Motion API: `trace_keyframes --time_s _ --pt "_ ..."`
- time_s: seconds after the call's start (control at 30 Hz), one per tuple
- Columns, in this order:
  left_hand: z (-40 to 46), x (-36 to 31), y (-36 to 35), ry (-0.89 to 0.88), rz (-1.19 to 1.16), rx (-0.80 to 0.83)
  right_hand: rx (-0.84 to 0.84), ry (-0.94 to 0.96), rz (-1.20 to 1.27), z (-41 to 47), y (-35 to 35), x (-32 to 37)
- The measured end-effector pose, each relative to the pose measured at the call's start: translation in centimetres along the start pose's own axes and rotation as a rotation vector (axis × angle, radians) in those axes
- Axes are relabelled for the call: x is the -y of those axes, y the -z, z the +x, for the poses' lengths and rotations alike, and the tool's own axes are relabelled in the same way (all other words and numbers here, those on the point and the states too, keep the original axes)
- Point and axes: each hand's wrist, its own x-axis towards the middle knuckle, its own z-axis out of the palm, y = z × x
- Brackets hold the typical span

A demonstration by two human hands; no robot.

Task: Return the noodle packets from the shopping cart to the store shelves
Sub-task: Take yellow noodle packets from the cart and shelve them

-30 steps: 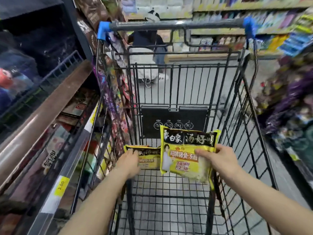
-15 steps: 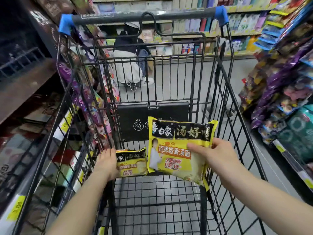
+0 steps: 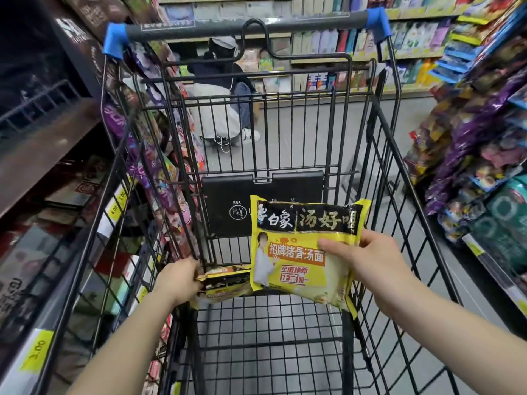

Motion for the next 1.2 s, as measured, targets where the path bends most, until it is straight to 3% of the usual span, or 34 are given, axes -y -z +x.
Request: trace_keyframes --time_s 0.13,0.27,0.4,0.73,1.2 --pt "-0.6 -0.5 -0.6 0.026 -0.505 -0.018 -0.002 -0.007 -0.020 -0.2 -0.1 0.2" --pt "-1.9 -2.5 -1.3 0.056 -0.756 -0.090 0.013 -0.015 -0.012 -0.6 -0.1 0.4" --pt "-3.1 -2.7 0.0 0.045 -0.892 -0.197 0.014 -0.002 -0.010 -0.9 0.0 1.3" --pt "-10.2 -1.6 14.5 0.072 -1.198 -0.324 0.051 0.029 -0.032 -6.4 2.3 10.0" --pt "-22.8 -8.0 36.1 -0.069 -1.460 -0.282 0.037 0.139 -0.026 -21.8 13.7 25.4"
